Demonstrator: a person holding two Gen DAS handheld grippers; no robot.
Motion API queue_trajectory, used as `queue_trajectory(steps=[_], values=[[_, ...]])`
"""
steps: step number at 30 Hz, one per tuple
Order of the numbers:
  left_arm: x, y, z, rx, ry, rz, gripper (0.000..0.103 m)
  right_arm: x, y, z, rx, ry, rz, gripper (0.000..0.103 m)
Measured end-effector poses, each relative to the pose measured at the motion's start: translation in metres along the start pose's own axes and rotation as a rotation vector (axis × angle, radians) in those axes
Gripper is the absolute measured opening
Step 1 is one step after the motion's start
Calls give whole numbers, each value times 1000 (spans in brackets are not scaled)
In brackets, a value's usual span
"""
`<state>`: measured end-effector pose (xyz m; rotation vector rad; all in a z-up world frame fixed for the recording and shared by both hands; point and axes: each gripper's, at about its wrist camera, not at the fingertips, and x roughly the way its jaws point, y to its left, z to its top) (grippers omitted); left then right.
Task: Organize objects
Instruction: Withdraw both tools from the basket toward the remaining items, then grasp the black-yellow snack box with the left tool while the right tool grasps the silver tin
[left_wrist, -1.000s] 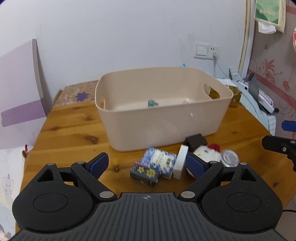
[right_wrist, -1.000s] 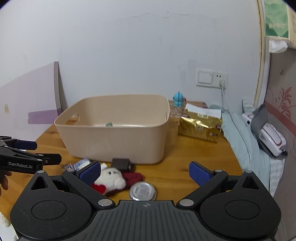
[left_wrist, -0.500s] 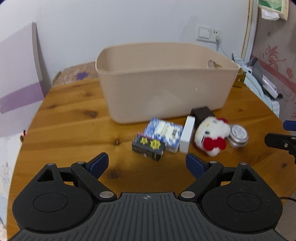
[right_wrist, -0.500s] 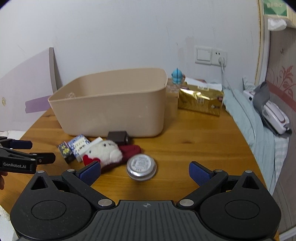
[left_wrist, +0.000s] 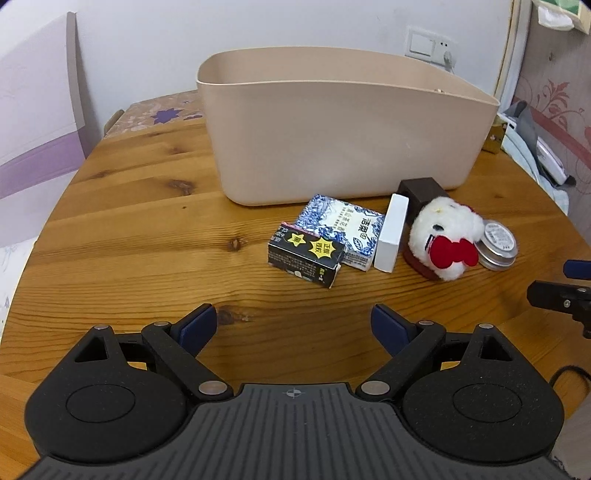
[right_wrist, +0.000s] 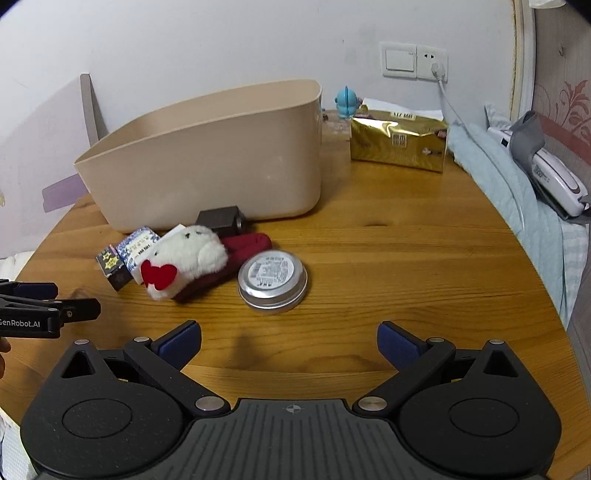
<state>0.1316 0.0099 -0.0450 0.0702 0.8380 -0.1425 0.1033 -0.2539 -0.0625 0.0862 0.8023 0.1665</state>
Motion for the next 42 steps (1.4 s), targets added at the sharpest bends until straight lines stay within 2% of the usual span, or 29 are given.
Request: queue_trajectory(steps=[10,25,42], values=[[12,-8,1,35,5,14,92,17,7,-2,-59,15,-44,103],[28,1,9,13,20,-4,92,37,16,3,-105,20,-92,103],[44,10,20,-5,-5,10,96,52,22,15,-107,-8,-91,103]])
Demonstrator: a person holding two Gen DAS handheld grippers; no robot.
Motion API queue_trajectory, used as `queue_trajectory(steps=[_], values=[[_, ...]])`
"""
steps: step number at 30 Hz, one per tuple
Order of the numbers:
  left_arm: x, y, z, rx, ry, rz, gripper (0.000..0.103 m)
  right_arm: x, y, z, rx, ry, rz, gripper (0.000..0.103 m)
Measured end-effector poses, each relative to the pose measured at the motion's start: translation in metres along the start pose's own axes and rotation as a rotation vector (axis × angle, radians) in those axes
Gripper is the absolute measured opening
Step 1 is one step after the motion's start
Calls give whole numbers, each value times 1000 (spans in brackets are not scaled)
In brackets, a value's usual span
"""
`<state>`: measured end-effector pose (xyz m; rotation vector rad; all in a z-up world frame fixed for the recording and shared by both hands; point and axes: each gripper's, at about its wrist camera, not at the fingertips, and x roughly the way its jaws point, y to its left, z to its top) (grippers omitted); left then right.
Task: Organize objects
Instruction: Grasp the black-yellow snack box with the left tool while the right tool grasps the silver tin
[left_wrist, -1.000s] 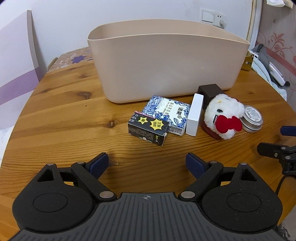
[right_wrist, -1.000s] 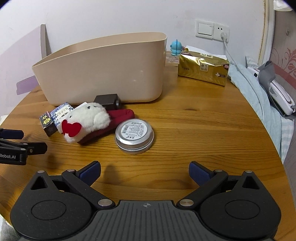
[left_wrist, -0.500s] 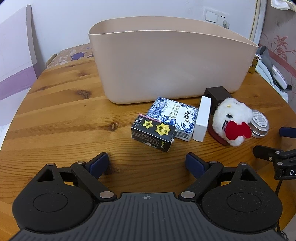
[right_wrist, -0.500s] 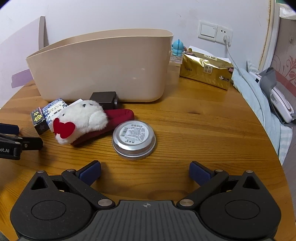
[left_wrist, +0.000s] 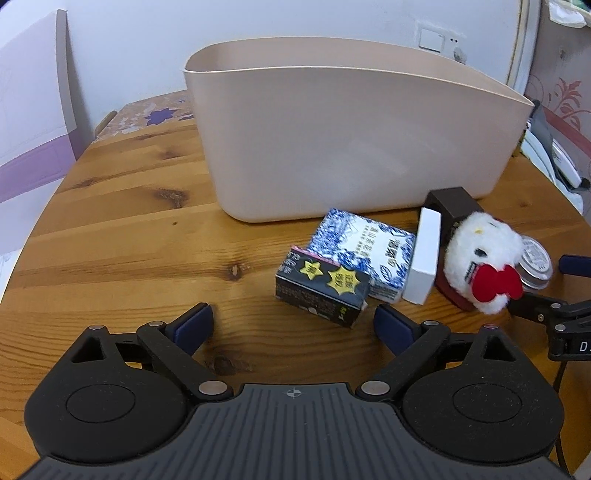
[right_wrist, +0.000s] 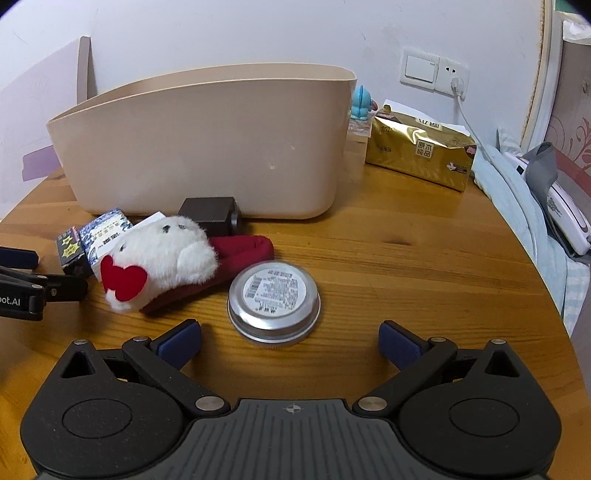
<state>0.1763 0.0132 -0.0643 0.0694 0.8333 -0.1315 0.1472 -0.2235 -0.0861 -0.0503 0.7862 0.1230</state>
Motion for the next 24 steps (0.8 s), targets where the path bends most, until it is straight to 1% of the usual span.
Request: queue_trajectory(steps=[12,16,20,24], values=[[12,3,8,-2,-37,3,96,8,1,8,12,-16,-11,103],[13,5,8,13,-50,-7,95,8,1,7,19,-23,-10,102],[12,6,8,-3,-57,4,89,8,1,8,15,-28,-8,98],[10,8,7,-1,-63,2,84,5,2,9,3,-35,2,87]])
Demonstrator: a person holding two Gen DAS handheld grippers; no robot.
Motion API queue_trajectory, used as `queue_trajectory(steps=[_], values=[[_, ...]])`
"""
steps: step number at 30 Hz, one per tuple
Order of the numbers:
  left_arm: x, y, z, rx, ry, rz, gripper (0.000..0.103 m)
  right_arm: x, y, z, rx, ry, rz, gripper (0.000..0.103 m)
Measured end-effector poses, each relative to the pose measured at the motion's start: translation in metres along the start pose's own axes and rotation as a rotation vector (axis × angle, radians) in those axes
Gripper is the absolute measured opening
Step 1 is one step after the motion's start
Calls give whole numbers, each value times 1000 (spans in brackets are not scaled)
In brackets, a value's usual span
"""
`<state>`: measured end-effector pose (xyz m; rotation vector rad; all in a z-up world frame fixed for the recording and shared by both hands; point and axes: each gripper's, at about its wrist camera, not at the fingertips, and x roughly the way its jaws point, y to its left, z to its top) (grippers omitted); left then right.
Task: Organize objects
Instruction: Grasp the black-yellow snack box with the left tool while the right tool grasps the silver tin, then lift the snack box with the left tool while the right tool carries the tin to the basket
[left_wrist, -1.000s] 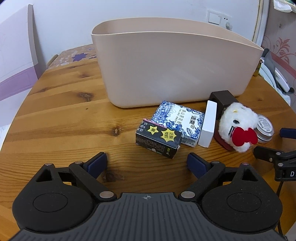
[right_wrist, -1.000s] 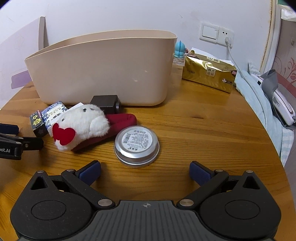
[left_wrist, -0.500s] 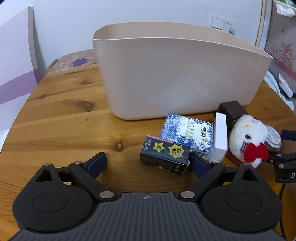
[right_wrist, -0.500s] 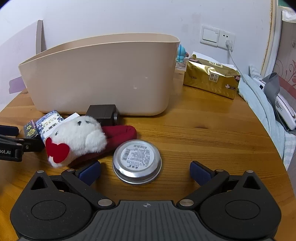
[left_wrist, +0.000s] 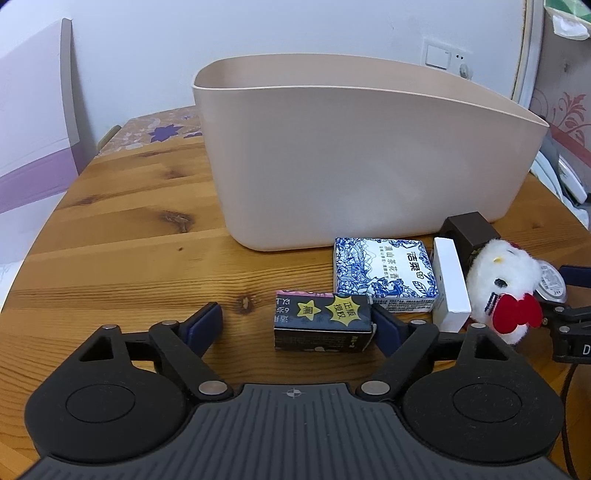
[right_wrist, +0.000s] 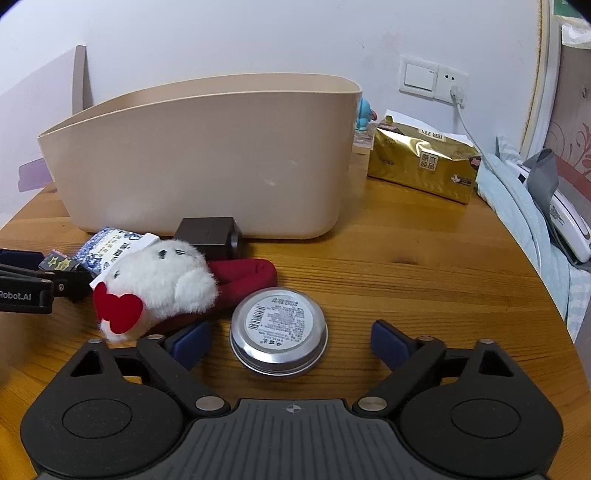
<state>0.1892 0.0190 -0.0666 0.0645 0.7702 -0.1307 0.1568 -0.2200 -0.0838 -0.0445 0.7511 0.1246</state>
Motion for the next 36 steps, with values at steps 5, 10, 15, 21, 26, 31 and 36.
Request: queue_trajectory(steps=[5,10,15,21,26,31,36], values=[[-4,-3,0,14,-5,-14,69,-5,4,1,-9,-5,12,70],[-8,-6,-1,32,-8,-22,53,-9,4,0,-4,-9,10,51],[-12,-4,-5,7,-11,-2,52,-14,2,-4,-3,-4,17,51],[-23,2,-8,-14,-19,-4,52,-21,-1,-8,14,7,24,51],[-33,5,-9,-12,-31,1,52,-30,-1,-9,27,-3,34,51],[-43,8,-12,-34,-49,2,52,-45,2,-8,18,-32,40,51],[-55,8,-11,-36,-72,-4,52,-62,3,-5,4,-61,41,51]])
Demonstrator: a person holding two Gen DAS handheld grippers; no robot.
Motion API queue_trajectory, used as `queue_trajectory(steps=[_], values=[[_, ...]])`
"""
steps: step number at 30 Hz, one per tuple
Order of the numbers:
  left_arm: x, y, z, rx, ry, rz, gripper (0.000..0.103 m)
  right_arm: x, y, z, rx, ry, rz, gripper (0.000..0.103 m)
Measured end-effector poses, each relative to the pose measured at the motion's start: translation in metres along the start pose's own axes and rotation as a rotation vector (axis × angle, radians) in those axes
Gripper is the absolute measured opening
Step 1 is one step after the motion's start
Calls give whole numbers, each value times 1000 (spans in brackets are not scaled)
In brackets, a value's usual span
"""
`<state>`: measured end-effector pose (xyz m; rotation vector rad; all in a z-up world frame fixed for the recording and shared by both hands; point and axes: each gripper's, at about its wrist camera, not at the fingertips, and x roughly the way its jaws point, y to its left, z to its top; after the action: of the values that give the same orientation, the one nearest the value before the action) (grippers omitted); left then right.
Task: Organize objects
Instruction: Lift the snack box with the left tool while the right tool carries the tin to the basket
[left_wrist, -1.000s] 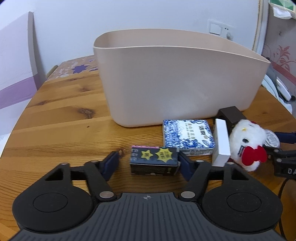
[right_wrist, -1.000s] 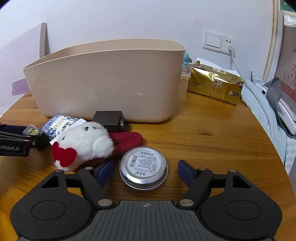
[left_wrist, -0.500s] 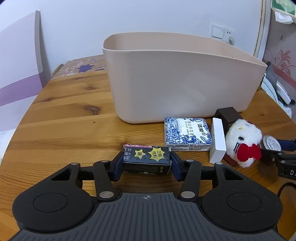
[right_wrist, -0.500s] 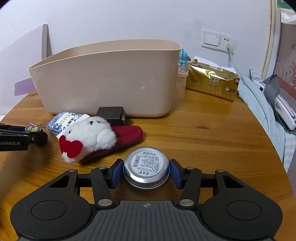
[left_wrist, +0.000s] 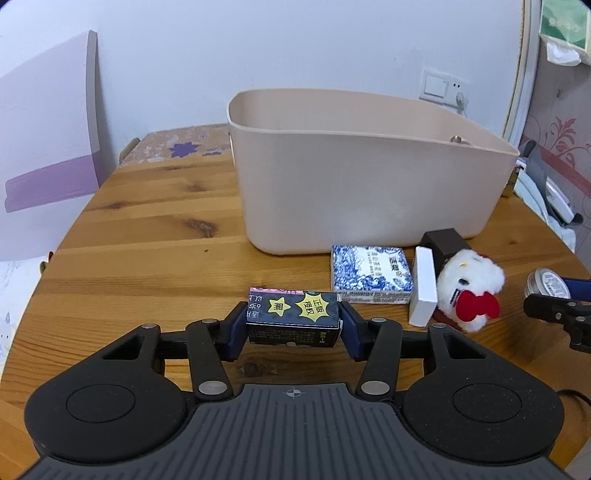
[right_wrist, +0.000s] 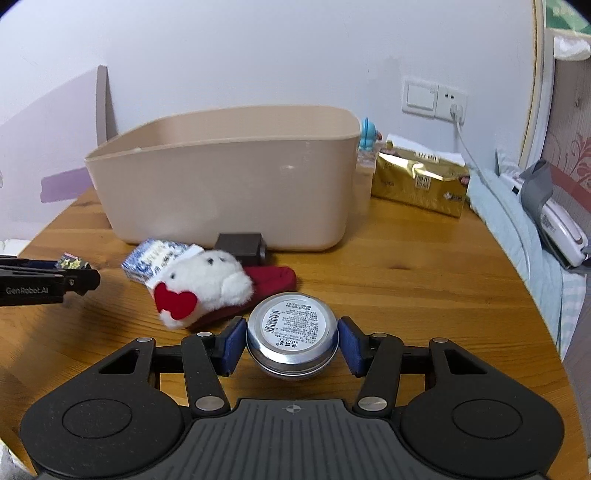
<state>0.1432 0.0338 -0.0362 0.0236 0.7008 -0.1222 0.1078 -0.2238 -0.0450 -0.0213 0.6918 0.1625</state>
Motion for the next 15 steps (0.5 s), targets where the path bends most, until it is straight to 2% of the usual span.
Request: queue_trajectory(steps=[6,15], values=[[-18,0,9,3,-43,-5,52,-19,3,9,-21,-49,0,51],[-43,-10,32,58,-125,7,52,-38,3,27,-31,-114,22,51]])
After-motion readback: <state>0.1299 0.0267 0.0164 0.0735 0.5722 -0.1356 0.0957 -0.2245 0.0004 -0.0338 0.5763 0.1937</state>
